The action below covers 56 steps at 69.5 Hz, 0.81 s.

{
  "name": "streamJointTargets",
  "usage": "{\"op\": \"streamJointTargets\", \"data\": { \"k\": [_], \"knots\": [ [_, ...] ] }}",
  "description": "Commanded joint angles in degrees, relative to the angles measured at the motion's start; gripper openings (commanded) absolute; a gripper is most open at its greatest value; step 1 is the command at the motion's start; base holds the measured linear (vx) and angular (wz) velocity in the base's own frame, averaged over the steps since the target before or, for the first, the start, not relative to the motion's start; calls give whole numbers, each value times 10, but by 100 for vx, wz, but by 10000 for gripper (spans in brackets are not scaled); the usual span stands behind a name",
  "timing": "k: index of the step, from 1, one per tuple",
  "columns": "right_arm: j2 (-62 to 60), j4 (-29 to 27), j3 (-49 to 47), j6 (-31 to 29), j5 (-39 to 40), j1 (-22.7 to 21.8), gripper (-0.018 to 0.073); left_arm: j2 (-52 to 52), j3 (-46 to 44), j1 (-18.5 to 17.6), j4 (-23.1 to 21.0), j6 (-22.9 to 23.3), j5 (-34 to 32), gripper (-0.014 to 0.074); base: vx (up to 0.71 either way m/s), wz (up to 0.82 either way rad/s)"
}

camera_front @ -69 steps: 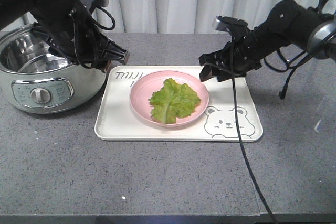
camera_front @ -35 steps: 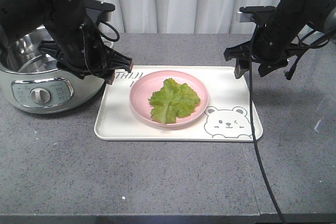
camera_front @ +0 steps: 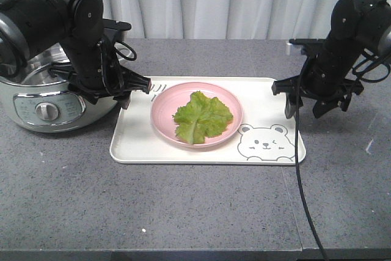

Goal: Transfer vegetables to tray and serve
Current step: 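Lower both grippers to the tray's side edges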

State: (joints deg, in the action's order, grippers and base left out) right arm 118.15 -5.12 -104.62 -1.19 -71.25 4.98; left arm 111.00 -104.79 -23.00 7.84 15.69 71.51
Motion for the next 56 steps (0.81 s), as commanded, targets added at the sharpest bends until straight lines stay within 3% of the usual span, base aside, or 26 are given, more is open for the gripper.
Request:
{"op": "streamJointTargets", "data": {
  "k": [1,27,56],
  "knots": [
    [-35,-5,0,-3,-23,-5,447,-24,-11,2,0,0,0,444,0,0],
    [-31,-11,6,-3,-23,-5,447,-5,-11,5,-10,-1,1,444,0,0],
    [-31,-19,6,-5,-23,-5,447,-5,-11,4,-62,-15,1,444,0,0]
  ]
}}
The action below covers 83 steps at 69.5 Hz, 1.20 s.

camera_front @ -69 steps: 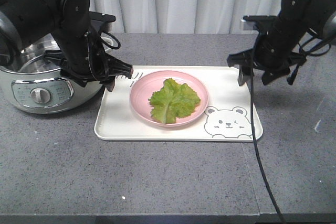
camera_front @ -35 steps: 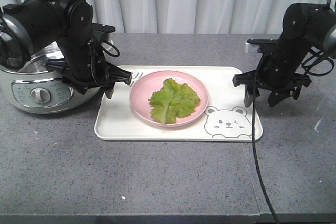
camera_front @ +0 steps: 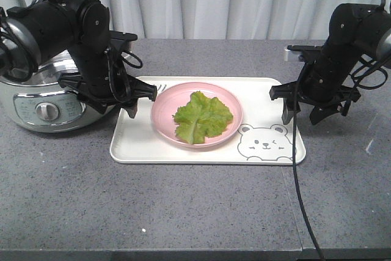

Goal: Transfer vegetables to tray and serve
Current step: 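Lower both grippers to the tray's side edges, then close both grippers on the tray edges and lift the tray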

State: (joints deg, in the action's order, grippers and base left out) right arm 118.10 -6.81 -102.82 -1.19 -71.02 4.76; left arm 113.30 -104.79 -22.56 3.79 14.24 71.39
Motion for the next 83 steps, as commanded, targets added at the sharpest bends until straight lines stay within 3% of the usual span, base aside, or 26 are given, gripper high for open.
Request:
{"op": "streamJointTargets", "data": {
  "k": [1,19,42,83],
  "knots": [
    [-30,-2,-12,-5,-25,-3,447,-28,-11,0,-23,0,3,444,0,0],
    [-30,-1,-12,-6,-25,-3,447,-30,-5,0,-38,-7,3,444,0,0],
    [-30,-2,-12,-7,-25,-3,447,-43,98,0,-22,-7,3,444,0,0],
    [-22,-3,-12,-5,-26,-3,444,-38,99,0,-20,-6,-37,444,0,0]
  ]
}}
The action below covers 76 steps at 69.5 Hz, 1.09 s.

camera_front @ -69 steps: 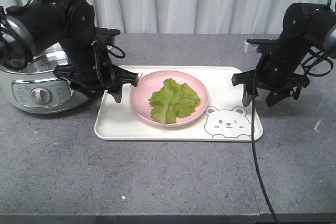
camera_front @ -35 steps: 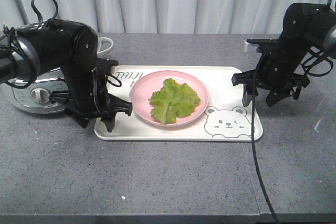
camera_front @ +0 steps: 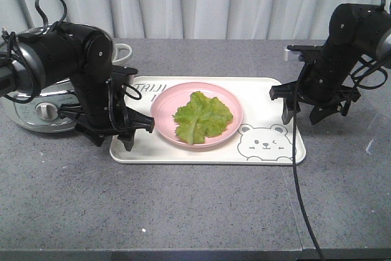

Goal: Transfer vegetables to tray and serve
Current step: 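Close both grippers on the tray edges and lift the tray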

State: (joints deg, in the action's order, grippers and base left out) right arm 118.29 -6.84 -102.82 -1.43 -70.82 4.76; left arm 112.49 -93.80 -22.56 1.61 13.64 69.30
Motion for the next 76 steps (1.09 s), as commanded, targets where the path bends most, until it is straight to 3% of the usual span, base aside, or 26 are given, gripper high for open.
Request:
{"op": "streamJointTargets", "data": {
  "k": [1,33,51,60,76],
  "knots": [
    [-23,-3,-12,-3,-28,-3,444,-29,-11,0,1,0,-17,444,0,0],
    [-5,-27,-12,-4,-28,-3,438,-9,-11,0,15,2,-17,444,0,0],
    [-3,-28,-12,-4,-28,-3,363,4,-11,0,15,2,-25,433,0,0],
    [-2,-31,-12,-10,-28,-3,255,4,-11,0,15,-1,-28,364,0,0],
    [-2,-31,-12,-17,-28,-3,35,4,-11,0,13,-7,-28,104,0,0]
  ]
}}
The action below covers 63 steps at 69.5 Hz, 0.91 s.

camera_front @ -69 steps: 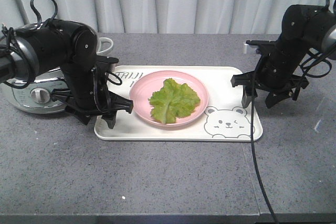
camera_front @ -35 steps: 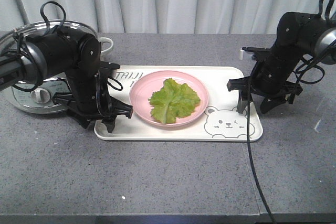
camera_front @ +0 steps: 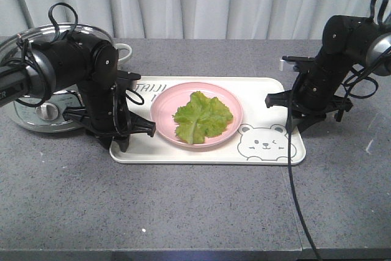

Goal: Transfer vegetables to tray and serve
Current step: 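Close both grippers on the tray edges and lift the tray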

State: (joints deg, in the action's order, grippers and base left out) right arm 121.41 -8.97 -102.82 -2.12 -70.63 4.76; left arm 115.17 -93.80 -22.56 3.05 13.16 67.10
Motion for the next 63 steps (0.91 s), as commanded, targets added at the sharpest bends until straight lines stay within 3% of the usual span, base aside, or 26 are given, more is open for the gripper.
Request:
{"op": "streamJointTargets", "data": {
  "k": [1,8,31,63],
  "knots": [
    [-33,-10,-12,-11,-30,-3,15,-23,-11,0,-4,-3,-6,87,0,0],
    [-33,-10,-12,-16,-30,-3,-12,-23,-11,0,-18,-5,-8,-9,0,0],
    [-33,-9,-12,-18,-30,-3,-6,-25,-11,-4,-95,-63,-19,-7,0,0],
    [-78,11,-12,-15,-30,-10,-6,-36,-69,-39,-110,-64,-38,-7,0,0]
  ]
}}
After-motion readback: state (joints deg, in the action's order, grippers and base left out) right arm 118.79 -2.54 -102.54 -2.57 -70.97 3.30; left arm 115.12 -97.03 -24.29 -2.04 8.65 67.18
